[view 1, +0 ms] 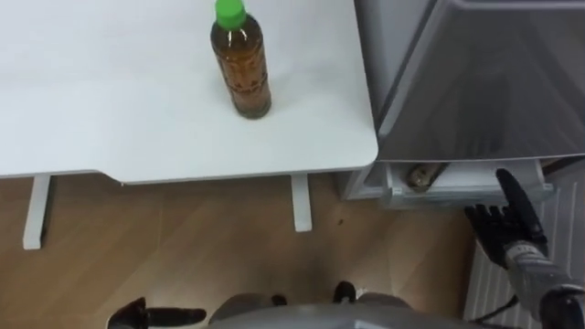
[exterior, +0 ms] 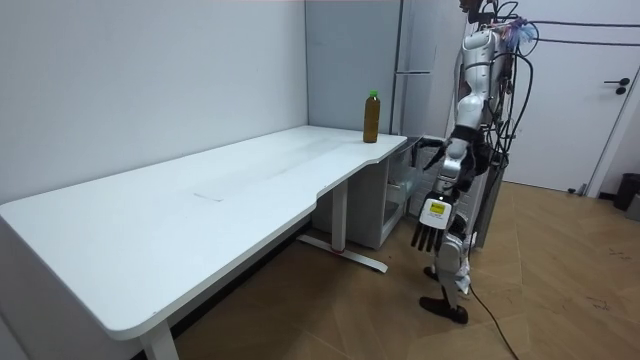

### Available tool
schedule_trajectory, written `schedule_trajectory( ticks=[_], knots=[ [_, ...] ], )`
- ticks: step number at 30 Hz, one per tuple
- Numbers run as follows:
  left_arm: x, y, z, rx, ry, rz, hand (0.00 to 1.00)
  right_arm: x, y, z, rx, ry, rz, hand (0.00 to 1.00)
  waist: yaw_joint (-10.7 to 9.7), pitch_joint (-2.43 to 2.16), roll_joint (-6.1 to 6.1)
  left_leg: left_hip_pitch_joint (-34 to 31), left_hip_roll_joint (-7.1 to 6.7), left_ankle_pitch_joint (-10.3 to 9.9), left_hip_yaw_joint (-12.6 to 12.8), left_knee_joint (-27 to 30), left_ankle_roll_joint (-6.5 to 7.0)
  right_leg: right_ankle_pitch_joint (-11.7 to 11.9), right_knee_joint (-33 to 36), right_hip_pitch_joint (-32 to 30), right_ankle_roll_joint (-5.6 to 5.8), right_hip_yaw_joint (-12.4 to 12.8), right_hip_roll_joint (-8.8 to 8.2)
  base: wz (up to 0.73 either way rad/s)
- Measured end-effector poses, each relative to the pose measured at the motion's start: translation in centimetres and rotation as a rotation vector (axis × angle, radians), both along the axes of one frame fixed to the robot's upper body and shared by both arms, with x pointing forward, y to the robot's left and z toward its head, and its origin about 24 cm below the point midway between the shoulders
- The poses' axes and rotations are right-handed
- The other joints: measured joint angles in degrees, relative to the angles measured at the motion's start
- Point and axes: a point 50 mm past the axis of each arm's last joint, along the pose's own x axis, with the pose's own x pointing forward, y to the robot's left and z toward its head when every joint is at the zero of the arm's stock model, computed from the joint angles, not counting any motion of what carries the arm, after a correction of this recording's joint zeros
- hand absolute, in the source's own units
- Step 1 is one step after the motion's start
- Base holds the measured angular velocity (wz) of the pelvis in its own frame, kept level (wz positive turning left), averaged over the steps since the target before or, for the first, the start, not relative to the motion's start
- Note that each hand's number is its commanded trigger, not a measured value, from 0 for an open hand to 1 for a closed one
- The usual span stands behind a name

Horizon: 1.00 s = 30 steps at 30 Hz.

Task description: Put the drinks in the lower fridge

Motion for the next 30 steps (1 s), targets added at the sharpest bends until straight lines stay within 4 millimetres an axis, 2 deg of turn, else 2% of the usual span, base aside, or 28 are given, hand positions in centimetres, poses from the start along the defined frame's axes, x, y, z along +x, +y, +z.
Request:
schedule_trajectory(
  ticks=[4, 9, 11, 14, 16, 17, 20, 24, 30],
  knots=[
    [-0.4, -0.4, -0.2, -0.002, 0.006, 0.006, 0.00, -2.2, 0.9, -0.9, 0.007, 0.066, 0.021, 0.00, -0.04, 0.30, 0.28, 1.76, 0.03, -0.07, 0.11, -0.88, -0.10, -0.41, -0.05, 1.06, -0.05, 0.10, 0.10, -0.05],
    [-0.5, -1.0, -0.3, 0.023, -0.005, 0.017, 0.00, -5.8, 3.2, -2.5, 0.025, 0.209, 0.174, 0.00, -0.26, 0.63, -0.52, 3.94, 0.01, -0.21, 0.01, -1.21, -0.32, -1.49, -0.03, 3.56, 0.10, -0.06, 0.01, 0.08],
    [-0.6, -1.5, -0.5, 0.028, -0.005, 0.024, 0.00, -6.3, 4.2, -2.8, 0.036, 0.239, 0.238, 0.00, -0.21, 0.71, -0.76, 3.96, 0.02, -0.23, 0.07, -1.23, -0.33, -1.49, 0.01, 3.48, 0.11, -0.16, 0.04, 0.00],
    [-1.0, -1.5, -0.5, 0.040, -0.010, 0.067, 0.00, -7.3, 5.0, -3.2, 0.042, 0.286, 0.312, 0.00, -0.34, 0.35, -1.24, 4.19, 0.07, -0.24, -0.17, -1.43, -0.34, -1.49, -0.07, 3.73, 0.10, -0.34, 0.10, 0.04],
    [-1.4, -1.2, -0.4, 0.060, -0.006, 0.123, 0.00, -8.5, 5.2, -3.3, 0.027, 0.351, 0.401, 0.00, -0.43, 0.44, -1.83, 5.50, 0.11, -0.24, -0.53, -1.90, -0.34, -1.50, -0.71, 5.30, 0.10, -0.32, 0.17, 0.10],
    [-1.8, -1.0, -0.4, 0.071, -0.004, 0.149, 0.00, -9.1, 5.3, -3.4, 0.016, 0.385, 0.463, 0.00, -0.48, 0.28, -1.90, 6.40, 0.08, -0.26, -0.92, -2.00, -0.36, -1.56, -1.12, 6.51, 0.16, -0.57, 0.11, 0.13],
    [-2.5, -0.7, -0.3, 0.086, 0.005, 0.189, 0.00, -9.9, 5.4, -3.5, -0.023, 0.463, 0.657, 0.00, -0.25, 0.10, -2.52, 7.42, 0.10, -0.49, -1.26, -2.23, -0.38, -1.77, -1.08, 7.49, 0.17, -1.41, 0.07, 0.06],
    [-2.3, -0.8, -0.3, 0.086, 0.002, 0.245, 0.00, -10.1, 5.9, -3.6, -0.081, 0.555, 0.946, 0.00, 0.22, 0.07, -3.08, 7.79, 0.14, -0.62, -0.91, -2.24, -0.28, -1.74, -0.91, 7.71, 0.16, -1.35, 0.12, -0.04],
    [-2.9, -0.8, -0.3, 0.096, -0.002, 0.428, 0.00, -10.4, 5.7, -3.7, -0.101, 0.593, 0.969, 0.00, 0.28, 0.13, -2.52, 8.97, 0.27, -0.73, -1.40, -2.81, -0.32, -1.91, -1.02, 8.41, 0.19, -1.00, 0.28, 0.00]
  ],
)
